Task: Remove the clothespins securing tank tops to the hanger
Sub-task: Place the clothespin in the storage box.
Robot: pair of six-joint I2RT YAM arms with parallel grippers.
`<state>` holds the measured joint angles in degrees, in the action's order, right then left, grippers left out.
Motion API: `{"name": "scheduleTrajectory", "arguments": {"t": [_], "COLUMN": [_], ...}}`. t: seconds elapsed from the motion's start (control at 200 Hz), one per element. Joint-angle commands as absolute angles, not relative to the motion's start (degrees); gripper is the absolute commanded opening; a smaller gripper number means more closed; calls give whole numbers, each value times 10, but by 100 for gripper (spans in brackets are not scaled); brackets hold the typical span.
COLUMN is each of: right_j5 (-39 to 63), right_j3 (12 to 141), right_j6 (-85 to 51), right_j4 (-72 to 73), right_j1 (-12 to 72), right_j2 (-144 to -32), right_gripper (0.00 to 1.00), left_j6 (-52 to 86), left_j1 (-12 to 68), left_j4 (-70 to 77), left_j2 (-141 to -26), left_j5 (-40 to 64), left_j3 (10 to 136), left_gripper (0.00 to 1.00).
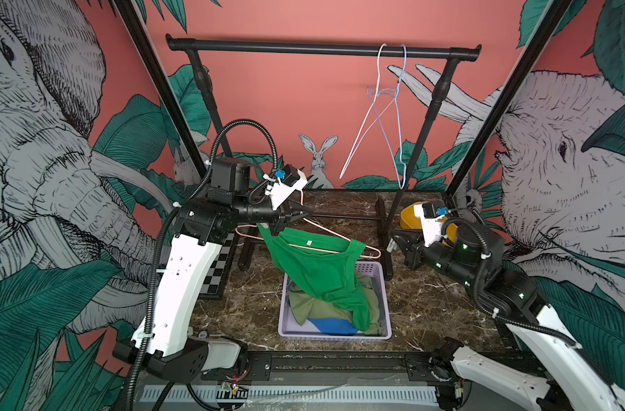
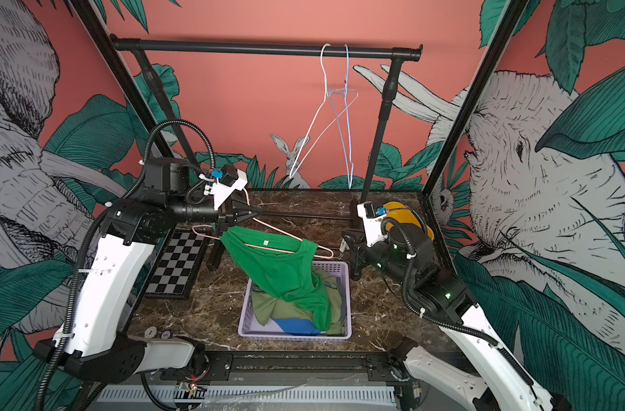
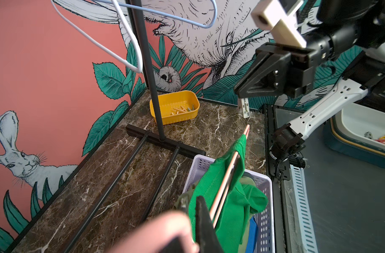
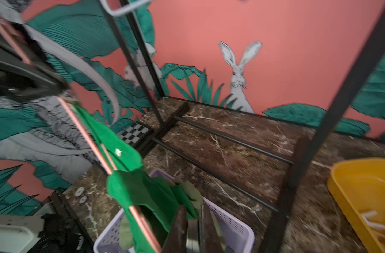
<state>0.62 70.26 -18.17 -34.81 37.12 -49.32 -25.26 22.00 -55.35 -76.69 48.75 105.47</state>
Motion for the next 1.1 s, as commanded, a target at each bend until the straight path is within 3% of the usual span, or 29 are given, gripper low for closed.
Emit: {"name": "scheduleTrajectory", "arguments": {"t": [0.0,0.365,0.565,1.095], "right_j5": [-64,-58,-49,-76], "right_j3": [679,598,619,721], "right_j6": [-224,-280,-296,-284], "right_j4": [-373,-208,-110,-85], "right_j1": [328,95,5,-70], "right_j2": [-496,-637,-749,-964], "right_gripper": [0,0,0,0], "left_j6": [-243,-243,-240,-237], "left_j1": [225,228,231,234], "left_j4": [-527,-518,-518,-526], "left_j2": [-758,-754,-756,-769], "left_j5": [491,506,516,536], "left_j3": [1059,1056,1056,1062], "left_gripper": [0,0,0,1]}}
